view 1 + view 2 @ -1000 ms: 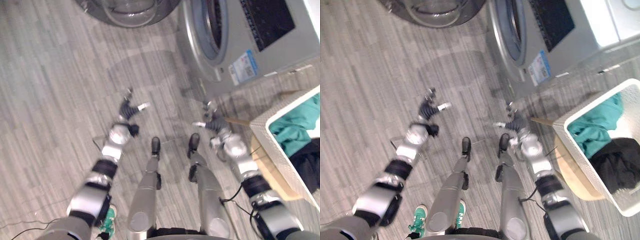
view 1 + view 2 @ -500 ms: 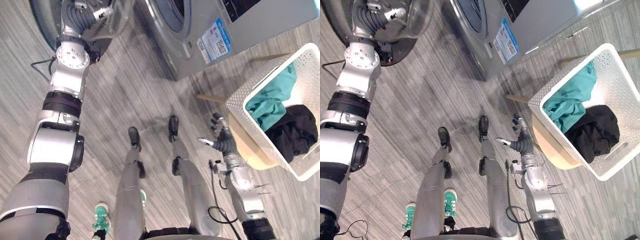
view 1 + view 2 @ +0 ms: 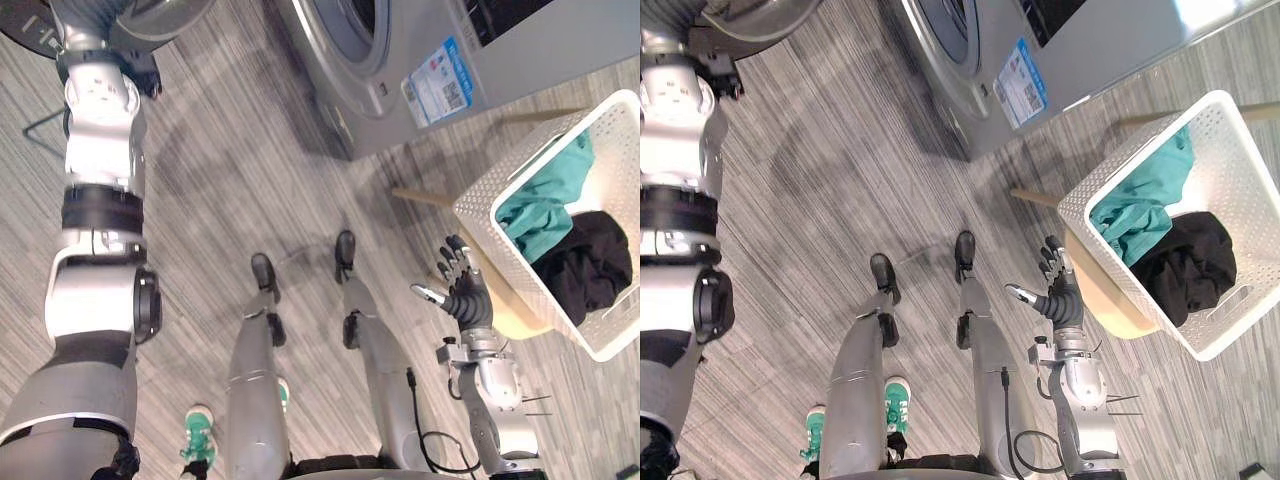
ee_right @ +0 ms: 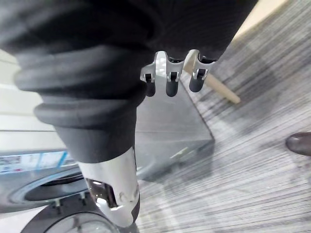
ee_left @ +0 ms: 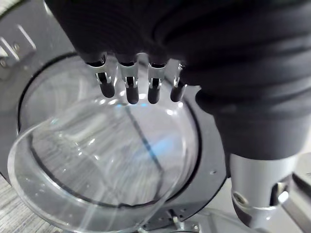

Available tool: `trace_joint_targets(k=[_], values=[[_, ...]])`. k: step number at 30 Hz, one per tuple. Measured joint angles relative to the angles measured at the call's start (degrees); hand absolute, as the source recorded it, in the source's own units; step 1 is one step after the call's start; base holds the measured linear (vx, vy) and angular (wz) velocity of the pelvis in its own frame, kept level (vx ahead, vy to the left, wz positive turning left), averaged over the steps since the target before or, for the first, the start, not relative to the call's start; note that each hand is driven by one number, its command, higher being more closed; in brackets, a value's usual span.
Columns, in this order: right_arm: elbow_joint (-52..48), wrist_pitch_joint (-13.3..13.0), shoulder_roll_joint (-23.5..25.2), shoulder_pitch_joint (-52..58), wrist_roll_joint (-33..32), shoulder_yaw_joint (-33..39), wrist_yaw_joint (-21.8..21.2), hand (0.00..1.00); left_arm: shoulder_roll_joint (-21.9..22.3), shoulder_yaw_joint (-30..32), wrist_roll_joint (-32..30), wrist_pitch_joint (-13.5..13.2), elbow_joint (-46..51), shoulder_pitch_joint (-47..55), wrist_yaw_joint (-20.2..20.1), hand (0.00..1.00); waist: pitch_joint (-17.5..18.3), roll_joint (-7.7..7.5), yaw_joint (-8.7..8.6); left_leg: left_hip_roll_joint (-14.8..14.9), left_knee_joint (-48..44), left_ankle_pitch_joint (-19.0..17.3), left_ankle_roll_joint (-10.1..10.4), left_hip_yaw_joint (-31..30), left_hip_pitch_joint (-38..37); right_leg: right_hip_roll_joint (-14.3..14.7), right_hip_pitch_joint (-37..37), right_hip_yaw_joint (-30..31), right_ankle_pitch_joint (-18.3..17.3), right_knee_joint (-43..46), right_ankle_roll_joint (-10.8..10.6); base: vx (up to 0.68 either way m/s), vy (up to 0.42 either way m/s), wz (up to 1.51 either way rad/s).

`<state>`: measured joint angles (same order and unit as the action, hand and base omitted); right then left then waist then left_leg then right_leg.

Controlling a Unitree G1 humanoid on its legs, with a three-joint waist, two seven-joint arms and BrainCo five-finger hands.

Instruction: Pick up the laundry basket with both hands and put the clothes into the washing machine.

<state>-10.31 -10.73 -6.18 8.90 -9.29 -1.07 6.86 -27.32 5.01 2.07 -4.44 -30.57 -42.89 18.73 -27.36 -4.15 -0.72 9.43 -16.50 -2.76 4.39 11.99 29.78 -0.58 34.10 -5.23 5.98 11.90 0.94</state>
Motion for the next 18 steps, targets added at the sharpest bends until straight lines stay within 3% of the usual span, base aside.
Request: trace_joint_targets(k=[4,6,8,10,12,13,14,15,17,18], values=[[-2.3,0.3,0.2,-0.1,3.4,1.3,0.8,0.0,9.2,0.2,-0.6,0.1,3.5,19.1,-2.1,0.0,1.4,0.1,0.48,-0.5,0.5,-1.2,-0.4,2.4,-7.7,-0.7,-4.8,0.8,-3.4,4.0,-0.4,0.07,0.01,-0.07],[-2.0,1.2,0.3,0.0,4.9,2.1,0.9,0.0,14.5,0.1,-2.7,0.2,3.3,28.9,-2.8,0.0,6.1,0.64,0.55,-0.3,0.6,-2.5,-0.4,4.3,-9.7,-0.2,-5.5,2.5,-4.5,4.2,-1.0,0.09,0.022,-0.49],[-0.7,1.2,0.2,-0.1,6.7,3.7,0.8,0.0,19.7,0.3,-5.7,0.3,-0.5,37.8,-4.7,0.0,9.4,2.56,0.4,0.0,0.7,-4.6,-0.3,7.9,-15.2,1.0,-9.1,5.6,-5.0,3.5,-1.5,0.11,0.052,-0.76],[4.5,1.6,0.0,-1.9,8.0,4.4,0.7,0.0,21.2,0.7,-6.8,0.3,-6.8,43.5,-5.7,0.0,13.3,3.75,-0.05,0.1,2.3,-6.1,-0.2,12.0,-19.0,2.2,-10.2,9.1,-4.8,1.5,-1.5,0.09,0.051,-1.28],[8.6,2.6,-0.5,-4.8,9.4,5.0,0.8,0.0,22.0,3.3,-7.4,0.5,-11.9,46.0,-6.3,0.0,14.3,4.34,-0.07,0.6,4.0,-6.4,-0.4,16.6,-21.9,0.5,-11.1,3.6,-4.9,-0.2,0.6,0.08,0.022,-1.39],[11.2,2.9,-1.0,-6.3,10.0,5.1,0.8,0.0,22.1,5.2,-7.4,0.9,-14.7,46.8,-6.4,0.0,14.3,4.39,-0.11,0.8,4.9,-6.3,-0.3,19.4,-23.8,-1.5,-11.7,-2.2,-5.0,-0.1,1.5,0.09,0.025,-1.38],[14.2,3.6,-1.2,-7.4,10.4,5.8,0.8,0.0,21.9,7.5,-7.4,1.5,-18.6,47.7,-6.4,0.0,14.4,4.76,-0.2,1.6,5.6,-6.6,0.1,23.2,-26.6,-4.9,-13.4,-13.4,-5.5,0.1,2.2,0.1,0.011,-1.26],[14.8,3.9,-1.3,-7.4,10.6,5.9,0.8,0.0,21.7,8.2,-7.4,1.6,-19.7,48.0,-6.5,0.0,14.5,4.89,-0.27,2.1,5.5,-6.7,0.3,24.2,-27.6,-5.9,-14.3,-17.5,-5.8,0.1,2.6,0.09,-0.017,-1.06],[15.8,4.1,-1.2,-7.2,11.7,5.7,0.6,0.0,20.7,9.1,-7.5,1.8,-22.5,49.4,-7.2,0.0,14.8,5.11,-0.11,3.7,5.0,-7.8,1.9,26.7,-30.8,-6.4,-17.3,-24.2,-5.8,0.0,3.0,0.14,-0.115,-0.85],[15.8,4.2,-1.1,-6.8,12.2,5.5,0.5,0.0,20.2,9.3,-8.1,2.0,-23.8,49.7,-8.0,0.0,15.0,5.09,-0.19,5.5,2.7,-8.1,2.4,27.4,-31.9,-4.9,-18.2,-22.8,-6.3,0.3,2.7,0.15,-0.168,-0.7]])
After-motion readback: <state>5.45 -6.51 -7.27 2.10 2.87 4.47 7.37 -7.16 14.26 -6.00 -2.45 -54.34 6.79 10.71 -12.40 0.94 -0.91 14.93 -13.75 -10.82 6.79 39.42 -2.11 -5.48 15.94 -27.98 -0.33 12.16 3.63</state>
